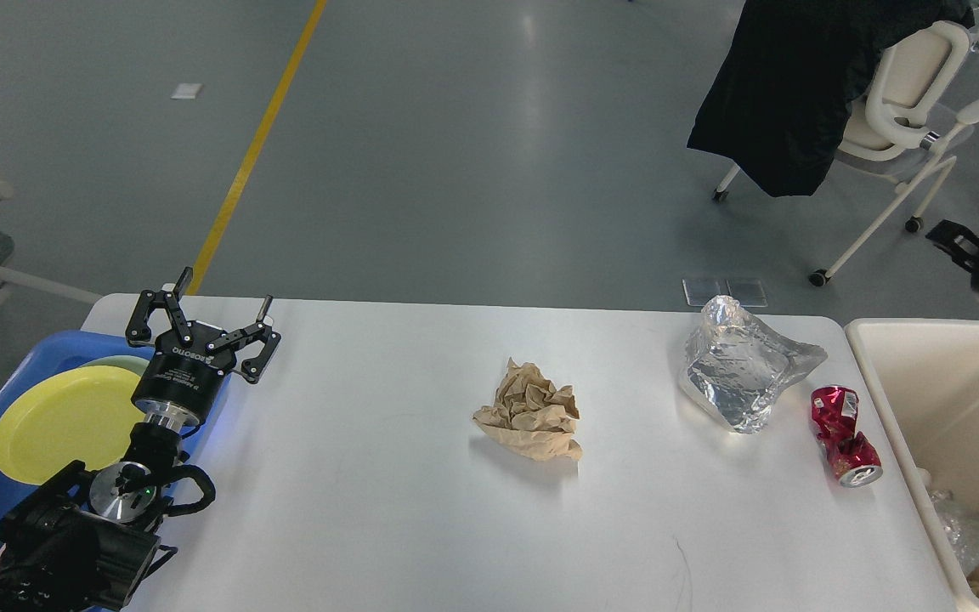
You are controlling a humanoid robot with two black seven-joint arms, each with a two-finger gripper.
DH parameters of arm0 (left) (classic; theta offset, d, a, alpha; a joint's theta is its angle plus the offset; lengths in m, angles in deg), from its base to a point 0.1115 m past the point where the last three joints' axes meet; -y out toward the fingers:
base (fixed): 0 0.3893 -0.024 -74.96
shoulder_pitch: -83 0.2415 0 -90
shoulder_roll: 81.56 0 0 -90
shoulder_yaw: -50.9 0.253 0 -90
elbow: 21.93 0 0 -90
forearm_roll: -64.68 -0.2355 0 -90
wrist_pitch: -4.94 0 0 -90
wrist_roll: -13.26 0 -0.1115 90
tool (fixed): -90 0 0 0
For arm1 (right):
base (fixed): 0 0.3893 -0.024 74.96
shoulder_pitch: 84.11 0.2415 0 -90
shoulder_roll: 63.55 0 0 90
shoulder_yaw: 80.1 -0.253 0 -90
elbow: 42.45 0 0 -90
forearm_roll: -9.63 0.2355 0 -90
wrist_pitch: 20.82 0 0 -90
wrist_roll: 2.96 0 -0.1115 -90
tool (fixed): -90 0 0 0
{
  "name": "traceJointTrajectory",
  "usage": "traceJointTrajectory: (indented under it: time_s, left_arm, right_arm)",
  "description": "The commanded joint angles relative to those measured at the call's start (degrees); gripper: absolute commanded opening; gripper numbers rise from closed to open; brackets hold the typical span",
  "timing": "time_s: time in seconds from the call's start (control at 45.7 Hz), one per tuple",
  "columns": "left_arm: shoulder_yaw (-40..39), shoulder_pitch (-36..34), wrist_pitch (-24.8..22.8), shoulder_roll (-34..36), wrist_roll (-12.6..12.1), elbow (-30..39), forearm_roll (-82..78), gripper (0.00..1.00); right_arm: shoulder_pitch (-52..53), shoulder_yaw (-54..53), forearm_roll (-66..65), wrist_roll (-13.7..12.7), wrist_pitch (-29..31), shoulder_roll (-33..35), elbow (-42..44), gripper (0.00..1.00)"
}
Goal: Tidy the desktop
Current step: 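Release the cup in the bin and raise the right gripper, then lower the right gripper onto the clear plastic bag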
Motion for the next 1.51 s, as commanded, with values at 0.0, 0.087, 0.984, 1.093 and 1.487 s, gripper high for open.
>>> traceJointTrajectory:
  time_s: [0.0,0.087,0.984,1.093,1.487]
  left_arm:
    - [0.0,0.0,0.0,0.0,0.0,0.0,0.0,1.0]
    - [0.0,0.0,0.0,0.0,0.0,0.0,0.0,1.0]
    - [0.0,0.08,-0.35,0.09,0.0,0.0,0.0,1.0]
    - [0.0,0.08,-0.35,0.09,0.0,0.0,0.0,1.0]
    - [0.0,0.08,-0.35,0.09,0.0,0.0,0.0,1.0]
  right_arm:
    - [5.33,0.21,-0.09,0.98,7.85,-2.56,-1.99,1.0]
    - [8.84,0.3,-0.09,1.06,12.68,-4.31,-4.01,1.0]
    - [25.39,-0.75,-14.33,1.86,-0.73,-1.24,-57.81,1.0]
    - [19.05,-0.93,-14.42,2.12,-8.56,-2.03,-53.77,1.0]
    - [9.99,3.37,-26.19,10.9,-20.0,-10.46,-45.06,1.0]
